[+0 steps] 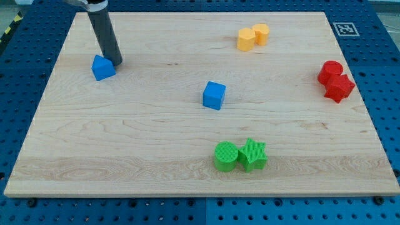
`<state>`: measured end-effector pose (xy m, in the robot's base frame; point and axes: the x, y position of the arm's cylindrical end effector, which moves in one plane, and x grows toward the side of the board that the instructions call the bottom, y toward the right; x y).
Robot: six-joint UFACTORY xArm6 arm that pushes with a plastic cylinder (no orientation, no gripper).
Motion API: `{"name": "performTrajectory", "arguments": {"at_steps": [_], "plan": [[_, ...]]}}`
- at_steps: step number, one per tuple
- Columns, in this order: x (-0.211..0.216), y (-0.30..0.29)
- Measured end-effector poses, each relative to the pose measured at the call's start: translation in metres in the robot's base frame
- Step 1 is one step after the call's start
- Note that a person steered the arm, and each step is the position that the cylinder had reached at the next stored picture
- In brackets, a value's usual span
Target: Drag the blue cube below the blue triangle
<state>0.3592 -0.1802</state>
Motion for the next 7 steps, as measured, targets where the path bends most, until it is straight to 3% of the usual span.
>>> {"name": "performTrajectory", "arguments": {"at_steps": [2,4,7], "plan": [[0.003,0.0],[-0.01,0.07],[0.013,0.171]]}}
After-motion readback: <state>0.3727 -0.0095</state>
